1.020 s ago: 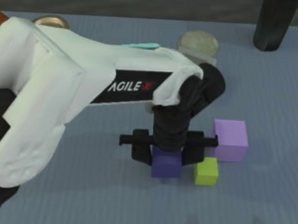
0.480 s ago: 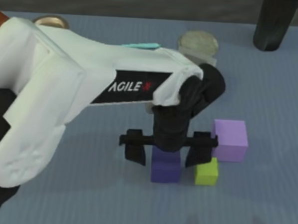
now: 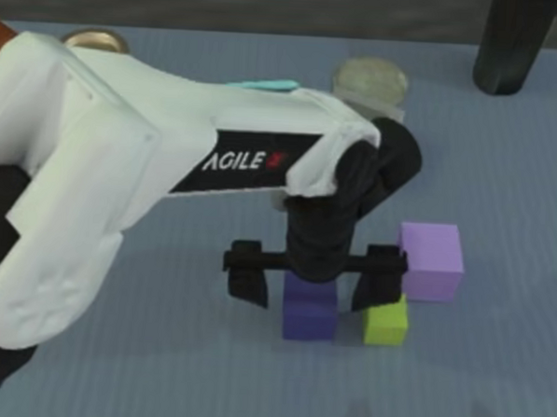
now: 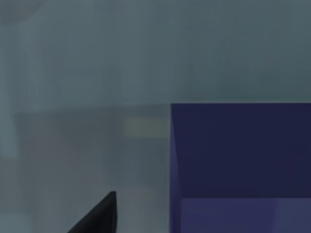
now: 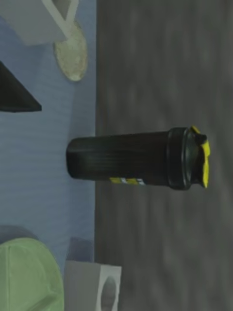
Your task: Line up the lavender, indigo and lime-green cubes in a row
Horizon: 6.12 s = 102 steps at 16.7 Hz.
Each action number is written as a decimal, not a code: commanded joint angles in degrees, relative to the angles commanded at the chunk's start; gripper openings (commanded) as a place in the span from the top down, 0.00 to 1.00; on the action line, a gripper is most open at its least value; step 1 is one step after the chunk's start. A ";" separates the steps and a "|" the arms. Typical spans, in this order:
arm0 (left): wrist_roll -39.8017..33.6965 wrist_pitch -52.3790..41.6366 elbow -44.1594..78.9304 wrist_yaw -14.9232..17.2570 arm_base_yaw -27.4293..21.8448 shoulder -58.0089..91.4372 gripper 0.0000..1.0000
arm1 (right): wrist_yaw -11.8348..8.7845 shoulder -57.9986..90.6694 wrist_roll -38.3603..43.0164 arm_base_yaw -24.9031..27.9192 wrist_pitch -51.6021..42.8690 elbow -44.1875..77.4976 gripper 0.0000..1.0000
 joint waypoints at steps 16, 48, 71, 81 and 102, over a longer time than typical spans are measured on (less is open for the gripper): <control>0.13 -11.18 5.25 -0.21 2.31 -8.01 0.00 | -0.17 3.28 0.92 1.06 -2.13 3.24 0.00; 45.81 52.80 -93.61 0.57 47.73 -130.01 0.00 | 0.12 120.21 25.47 24.65 -62.69 92.91 0.00; 45.81 52.80 -93.61 0.57 47.73 -130.01 0.00 | 0.19 127.77 25.65 24.73 -45.38 83.16 0.60; 45.81 52.80 -93.61 0.57 47.73 -130.01 0.00 | 0.19 127.77 25.65 24.73 -45.38 83.16 1.00; 45.81 52.80 -93.61 0.57 47.73 -130.01 0.00 | 0.44 123.98 28.33 27.55 -61.37 94.52 1.00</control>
